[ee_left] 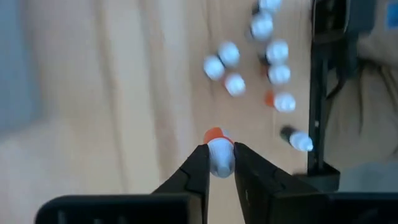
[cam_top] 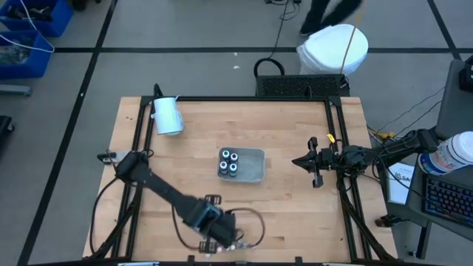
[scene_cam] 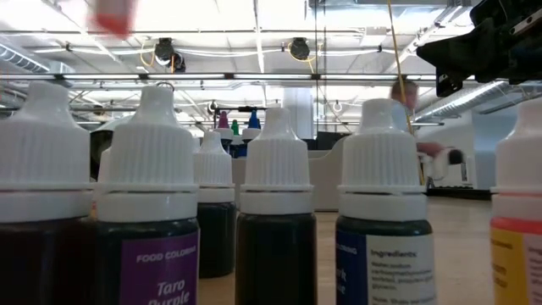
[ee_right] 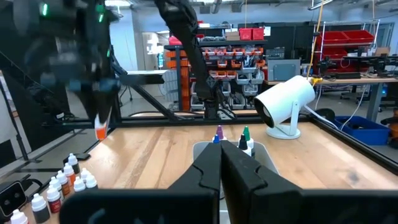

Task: Pick & Place food coloring
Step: Put the small orange food coloring bottle into the gray bin

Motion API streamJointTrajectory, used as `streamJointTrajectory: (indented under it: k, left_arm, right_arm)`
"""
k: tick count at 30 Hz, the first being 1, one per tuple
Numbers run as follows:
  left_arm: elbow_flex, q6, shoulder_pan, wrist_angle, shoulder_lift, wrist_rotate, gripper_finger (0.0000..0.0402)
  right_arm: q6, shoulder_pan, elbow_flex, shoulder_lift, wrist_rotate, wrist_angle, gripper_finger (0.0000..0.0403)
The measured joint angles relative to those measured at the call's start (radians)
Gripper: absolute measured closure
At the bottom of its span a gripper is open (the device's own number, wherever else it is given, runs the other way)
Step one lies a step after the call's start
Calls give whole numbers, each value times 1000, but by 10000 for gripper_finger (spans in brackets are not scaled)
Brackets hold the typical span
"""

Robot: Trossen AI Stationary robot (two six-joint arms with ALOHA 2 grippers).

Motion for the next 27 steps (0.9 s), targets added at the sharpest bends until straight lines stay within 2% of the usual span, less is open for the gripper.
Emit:
streamJointTrajectory:
  k: [5, 9, 14, 18, 27]
  left_arm:
    - [130, 163, 90, -27, -1, -22, 337]
    - [184, 296, 176, -24, -1, -61, 346]
    - [189, 485, 296, 23, -1, -127, 340]
    - [185, 585, 398, 99, 25, -134, 339]
    - [184, 674, 529, 130, 147, -125, 338]
  right_arm:
    - [-9, 0, 0, 0, 0, 0, 403]
    - [-12, 0, 0, 0, 0, 0, 403]
    - [-15, 0, 0, 0, 0, 9, 403]
    - [-16, 0, 0, 0, 0, 24, 403]
    - [-60, 0, 0, 0, 0, 23, 403]
